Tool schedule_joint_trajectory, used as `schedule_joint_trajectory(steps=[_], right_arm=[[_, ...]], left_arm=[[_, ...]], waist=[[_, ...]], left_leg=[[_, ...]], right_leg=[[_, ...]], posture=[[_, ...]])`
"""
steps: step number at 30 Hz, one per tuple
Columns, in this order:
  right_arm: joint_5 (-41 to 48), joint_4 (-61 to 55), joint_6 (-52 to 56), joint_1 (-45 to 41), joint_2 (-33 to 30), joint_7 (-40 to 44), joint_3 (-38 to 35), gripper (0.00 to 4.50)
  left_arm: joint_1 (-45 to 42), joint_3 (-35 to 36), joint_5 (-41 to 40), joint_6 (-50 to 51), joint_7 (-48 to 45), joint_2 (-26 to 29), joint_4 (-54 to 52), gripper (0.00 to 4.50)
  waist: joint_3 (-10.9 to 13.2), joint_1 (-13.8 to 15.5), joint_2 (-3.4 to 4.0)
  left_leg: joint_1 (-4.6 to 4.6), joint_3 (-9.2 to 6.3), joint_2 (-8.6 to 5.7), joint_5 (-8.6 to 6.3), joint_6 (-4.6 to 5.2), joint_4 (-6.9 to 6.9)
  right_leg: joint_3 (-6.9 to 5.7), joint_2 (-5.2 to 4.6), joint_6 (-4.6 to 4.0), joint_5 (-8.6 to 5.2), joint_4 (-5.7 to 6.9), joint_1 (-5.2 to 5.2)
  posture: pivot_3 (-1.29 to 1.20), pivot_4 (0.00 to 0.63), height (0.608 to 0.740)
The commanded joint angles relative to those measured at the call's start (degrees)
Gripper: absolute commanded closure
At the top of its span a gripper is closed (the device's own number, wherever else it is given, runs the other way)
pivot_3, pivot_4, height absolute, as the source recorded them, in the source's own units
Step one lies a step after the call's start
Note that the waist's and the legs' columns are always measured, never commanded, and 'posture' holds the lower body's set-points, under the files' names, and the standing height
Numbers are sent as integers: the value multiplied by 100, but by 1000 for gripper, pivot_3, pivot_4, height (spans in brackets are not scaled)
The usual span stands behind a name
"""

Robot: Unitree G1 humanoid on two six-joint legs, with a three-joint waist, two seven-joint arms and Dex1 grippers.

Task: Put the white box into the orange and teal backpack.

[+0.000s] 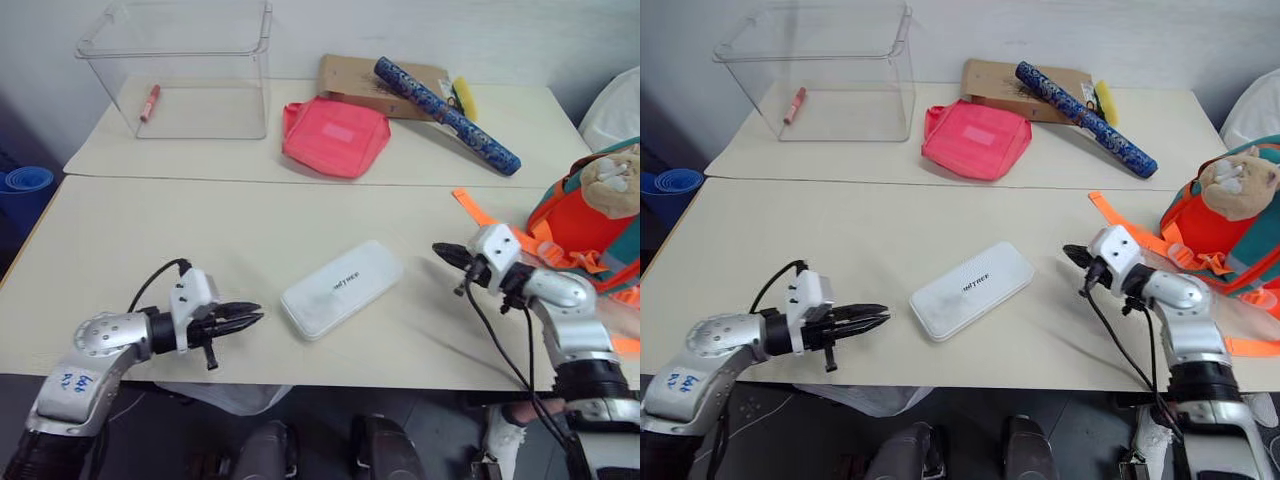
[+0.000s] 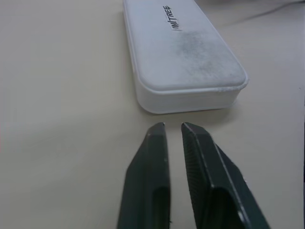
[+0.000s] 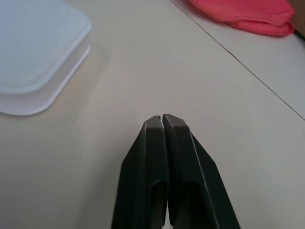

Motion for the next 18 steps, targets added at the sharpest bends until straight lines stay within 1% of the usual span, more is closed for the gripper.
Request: schedule_joint_trajectory(steps=[1, 4, 8, 14, 18], right_arm=[[-98, 335, -201, -302, 173, 212, 216, 4500], [-40, 434, -168, -386, 278, 467, 331, 4500], [230, 67, 84, -181, 219, 862, 317, 4500], [871, -1349, 853, 823, -259, 1461, 124, 4500], [1085, -2214, 1348, 1518, -567, 1533, 18, 4500]], left_arm=[[-135, -313, 132, 115, -59, 17, -202, 4464], [-306, -379, 62, 122, 43, -208, -157, 4464], [-451, -469, 189, 34, 111, -373, -38, 4464], [-763, -668, 579, -271, 282, -686, 404, 4464], [-859, -686, 632, -385, 171, -722, 576, 4464]], waist=[[0, -4, 0], [0, 14, 0], [0, 13, 0], [0, 44, 1], [0, 26, 0]], left_leg=[[0, 1, 0, 1, 1, 3], [0, -2, 0, 2, 1, 2], [-7, -11, -1, 4, 4, 9], [-6, -21, -1, 4, 1, 9], [-1, -23, -1, 4, 1, 10]], right_leg=[[1, 0, 0, 0, 0, 0], [1, -1, 0, 0, 7, 1], [-5, -3, 1, 1, 7, 6], [-15, -2, 1, 1, 5, 12], [-16, -4, 1, 1, -3, 15]], posture=[[0, 150, 740], [0, 150, 740], [0, 150, 740], [0, 150, 740], [0, 150, 740]])
